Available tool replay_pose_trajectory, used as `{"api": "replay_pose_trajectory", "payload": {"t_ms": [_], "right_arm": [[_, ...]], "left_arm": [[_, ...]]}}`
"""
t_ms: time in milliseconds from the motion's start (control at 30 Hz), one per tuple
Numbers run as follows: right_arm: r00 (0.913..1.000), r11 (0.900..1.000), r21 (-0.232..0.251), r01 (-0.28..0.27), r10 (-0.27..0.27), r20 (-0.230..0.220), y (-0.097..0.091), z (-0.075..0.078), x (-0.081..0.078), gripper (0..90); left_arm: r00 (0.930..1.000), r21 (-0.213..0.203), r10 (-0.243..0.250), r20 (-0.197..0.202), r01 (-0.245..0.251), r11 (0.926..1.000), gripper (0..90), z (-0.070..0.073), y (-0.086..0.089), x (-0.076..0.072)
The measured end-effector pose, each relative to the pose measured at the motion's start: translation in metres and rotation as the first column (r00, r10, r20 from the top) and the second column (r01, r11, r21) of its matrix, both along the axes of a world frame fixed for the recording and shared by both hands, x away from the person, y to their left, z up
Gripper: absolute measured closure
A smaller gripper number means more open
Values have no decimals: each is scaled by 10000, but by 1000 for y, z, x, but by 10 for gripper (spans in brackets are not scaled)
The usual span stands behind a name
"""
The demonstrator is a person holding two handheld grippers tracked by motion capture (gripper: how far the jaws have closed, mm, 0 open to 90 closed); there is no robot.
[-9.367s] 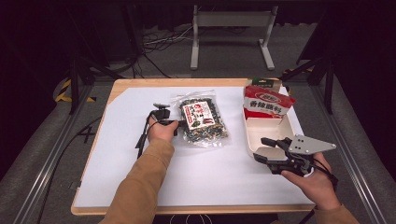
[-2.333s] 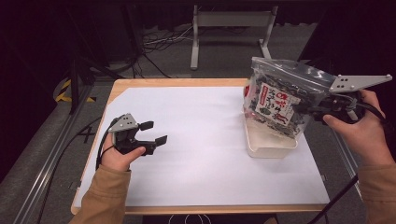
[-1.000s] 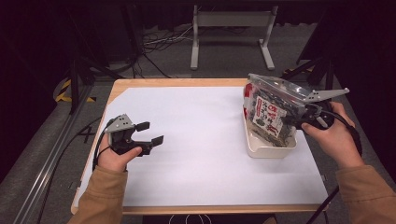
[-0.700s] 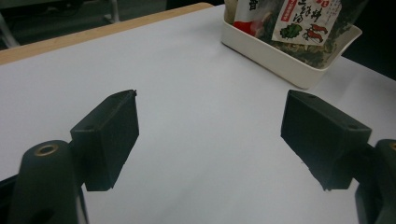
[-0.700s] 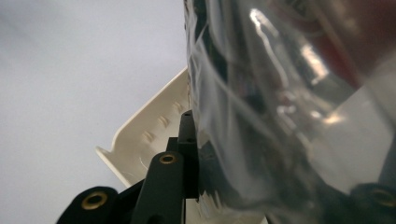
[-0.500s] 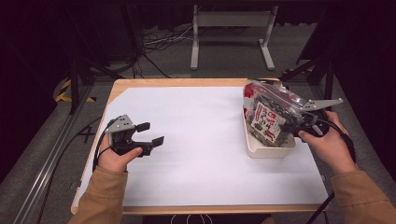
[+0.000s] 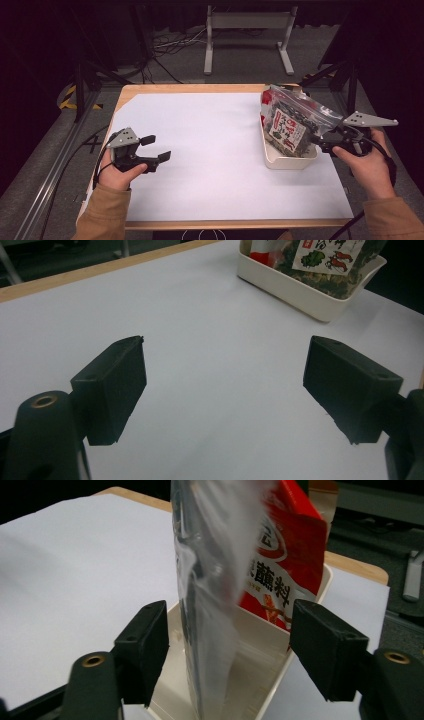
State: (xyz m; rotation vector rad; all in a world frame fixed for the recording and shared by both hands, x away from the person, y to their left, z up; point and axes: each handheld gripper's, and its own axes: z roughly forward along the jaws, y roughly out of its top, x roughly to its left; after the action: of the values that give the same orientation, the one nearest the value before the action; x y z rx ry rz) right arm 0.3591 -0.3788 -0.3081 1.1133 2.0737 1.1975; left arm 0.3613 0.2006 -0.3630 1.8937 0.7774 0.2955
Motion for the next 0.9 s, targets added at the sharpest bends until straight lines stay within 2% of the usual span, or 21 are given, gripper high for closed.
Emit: {"api": "replay_pose_trajectory", "payload": {"t_ms": [333,367,533,667,800,900], "right_arm": [[9997,9999,138,-90,87,238,-3,-3,-23,274],[9991,9997,126,-214,209,373,-3,-6,-30,267],[9968,9987,211,-469,454,654,0,-9,-42,263],[9954,9974,219,-691,675,686,4,-14,-52,262],[9935,9948,435,-919,886,717,10,-20,-56,256],[9881,9904,493,-1292,1244,899,17,-27,-58,254]], "left_arm": [[9998,72,-185,-46,186,9998,169,-6,7,-10],[9996,106,-283,45,282,9995,164,-7,8,-10],[9981,78,-574,217,573,9983,155,-9,10,-15],[9973,82,-689,272,687,9976,149,-11,10,-20],[9963,40,-819,265,818,9966,141,-13,11,-20],[9956,-20,-877,321,878,9961,133,-14,12,-20]]}}
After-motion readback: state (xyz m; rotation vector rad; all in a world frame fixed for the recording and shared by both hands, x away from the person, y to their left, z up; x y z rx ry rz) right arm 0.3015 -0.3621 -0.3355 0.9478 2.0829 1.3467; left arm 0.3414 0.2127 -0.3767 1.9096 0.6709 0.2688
